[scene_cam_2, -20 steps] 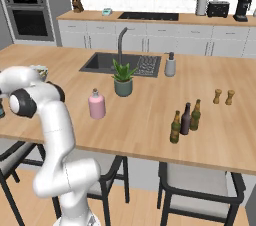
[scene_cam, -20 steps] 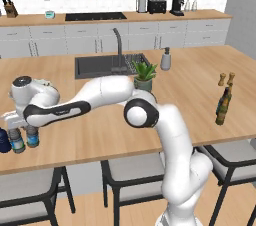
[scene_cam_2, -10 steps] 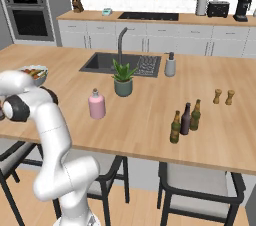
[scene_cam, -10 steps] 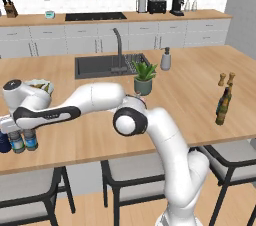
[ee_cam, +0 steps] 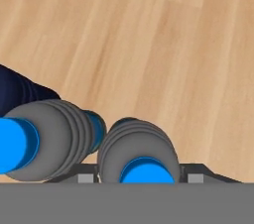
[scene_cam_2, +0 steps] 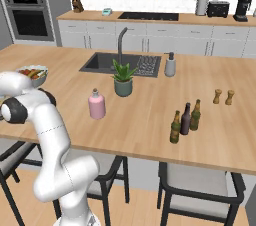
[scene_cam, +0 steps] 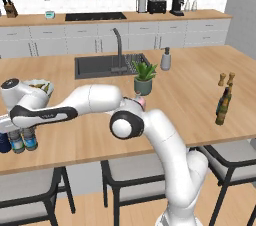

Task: Move the plastic bottles in the middle to the plastics group, and the glass bottles in the middle to the glass group.

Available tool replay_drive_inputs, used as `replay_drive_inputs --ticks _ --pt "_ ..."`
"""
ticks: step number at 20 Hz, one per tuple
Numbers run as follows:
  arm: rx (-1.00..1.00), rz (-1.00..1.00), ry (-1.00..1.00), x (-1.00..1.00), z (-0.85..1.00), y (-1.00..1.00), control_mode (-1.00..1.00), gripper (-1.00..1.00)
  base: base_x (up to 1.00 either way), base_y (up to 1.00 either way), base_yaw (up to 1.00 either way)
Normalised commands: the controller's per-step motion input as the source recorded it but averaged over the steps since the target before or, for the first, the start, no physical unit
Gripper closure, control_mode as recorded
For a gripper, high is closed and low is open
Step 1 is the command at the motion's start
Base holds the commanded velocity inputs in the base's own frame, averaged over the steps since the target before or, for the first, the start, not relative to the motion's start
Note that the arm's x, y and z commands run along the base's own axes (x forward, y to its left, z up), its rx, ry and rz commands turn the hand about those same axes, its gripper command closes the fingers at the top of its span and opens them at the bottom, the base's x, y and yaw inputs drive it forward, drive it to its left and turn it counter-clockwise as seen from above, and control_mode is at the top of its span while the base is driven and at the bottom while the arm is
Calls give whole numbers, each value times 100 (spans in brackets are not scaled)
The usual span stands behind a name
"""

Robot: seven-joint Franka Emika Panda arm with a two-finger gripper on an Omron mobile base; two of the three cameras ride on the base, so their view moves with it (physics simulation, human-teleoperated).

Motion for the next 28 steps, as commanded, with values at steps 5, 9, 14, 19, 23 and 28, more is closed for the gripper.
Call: replay_drive_inputs --ticks 5,9,14,19,23,28 --pt "13 1 0 -2 -28 -22 -100 -100 0 0 0" --pt "6 1 0 0 -3 -10 -100 -100 0 0 0" --pt "1 0 -1 0 14 0 -100 -100 0 0 0" --pt "0 0 -1 0 36 0 -100 -100 0 0 0" --pt "0 0 0 -3 59 0 -100 -100 0 0 0" --pt "0 0 -4 -44 37 -25 -100 -100 0 0 0"
